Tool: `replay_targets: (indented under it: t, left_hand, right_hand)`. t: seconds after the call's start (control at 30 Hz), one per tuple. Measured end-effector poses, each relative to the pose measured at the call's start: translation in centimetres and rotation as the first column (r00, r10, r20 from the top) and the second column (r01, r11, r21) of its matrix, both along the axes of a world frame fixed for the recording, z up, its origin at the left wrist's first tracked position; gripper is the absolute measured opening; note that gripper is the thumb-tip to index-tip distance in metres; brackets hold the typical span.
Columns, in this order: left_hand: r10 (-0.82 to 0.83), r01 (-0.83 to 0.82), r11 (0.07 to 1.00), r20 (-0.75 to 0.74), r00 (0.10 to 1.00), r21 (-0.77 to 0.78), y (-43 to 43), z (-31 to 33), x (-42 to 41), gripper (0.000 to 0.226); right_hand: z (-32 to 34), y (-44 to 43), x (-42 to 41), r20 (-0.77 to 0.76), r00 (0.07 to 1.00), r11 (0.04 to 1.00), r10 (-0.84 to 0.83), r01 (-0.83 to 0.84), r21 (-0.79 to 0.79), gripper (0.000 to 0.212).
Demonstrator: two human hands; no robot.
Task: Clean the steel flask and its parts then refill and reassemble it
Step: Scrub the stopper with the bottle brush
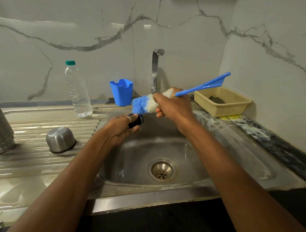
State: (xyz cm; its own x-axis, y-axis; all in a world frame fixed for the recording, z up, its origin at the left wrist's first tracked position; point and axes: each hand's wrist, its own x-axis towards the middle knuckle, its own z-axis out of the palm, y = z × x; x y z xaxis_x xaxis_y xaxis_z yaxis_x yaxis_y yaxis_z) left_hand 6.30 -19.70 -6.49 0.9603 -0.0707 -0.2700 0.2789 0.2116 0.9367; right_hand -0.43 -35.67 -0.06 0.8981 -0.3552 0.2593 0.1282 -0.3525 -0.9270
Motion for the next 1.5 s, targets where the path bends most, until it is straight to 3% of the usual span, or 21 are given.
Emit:
replay_targets:
  t: [0.3,0.47,0.63,0.77,0.97,1.13,1.27,1.5]
  left_hand:
    - [0.085,-0.084,0.996,0.027,0.996,-0.026,-0.1,0.0,0.4,0.031]
    - [0.135,-0.134,0.99,0.015,0.991,-0.048,0.3,0.0,0.7,0.034]
    - [0.125,-0.125,0.992,0.002,0.992,-0.022,-0.2,-0.4,0.6,0.035]
    - [0.137,-0.138,0.99,-0.019,0.99,-0.032,0.1,0.0,0.7,0.033]
    - [0.127,-0.126,0.992,-0.016,0.992,0.008,-0.4,-0.5,0.4,0.043]
    - [0.132,-0.132,0.991,0.0,0.991,-0.01,-0.2,-0.2,0.4,0.033]
    - [0.139,-0.139,0.99,-0.004,0.99,0.011,-0.4,-0.4,0.5,0.032]
    - [0.137,-0.137,0.989,0.011,0.991,0.049,-0.5,-0.4,0.8,0.037]
  right_hand:
    - [-0.9,0.6,0.4,-0.035,0.998,0.998,0.056,-0.057,-0.037,0.019]
    - [0.1,0.0,0.0,0.046,0.999,0.998,0.028,-0.026,-0.049,0.017]
    - [-2.0,1.3,0.9,-0.059,0.99,0.975,0.128,-0.137,-0.175,0.025]
    - [-0.6,0.6,0.6,0.026,0.998,0.989,0.059,-0.055,-0.141,0.02]
    - [-1.8,0.9,0.9,-0.065,0.992,0.985,0.11,-0.118,-0.129,0.023]
    - [0.0,0.0,0.0,0.019,0.999,0.999,0.044,-0.044,-0.018,0.017]
    - [-1.4,0.8,0.3,-0.072,0.991,0.987,0.114,-0.121,-0.107,0.022]
    - [-0.3,0.4,0.4,0.005,0.999,0.99,0.036,-0.035,-0.139,0.024]
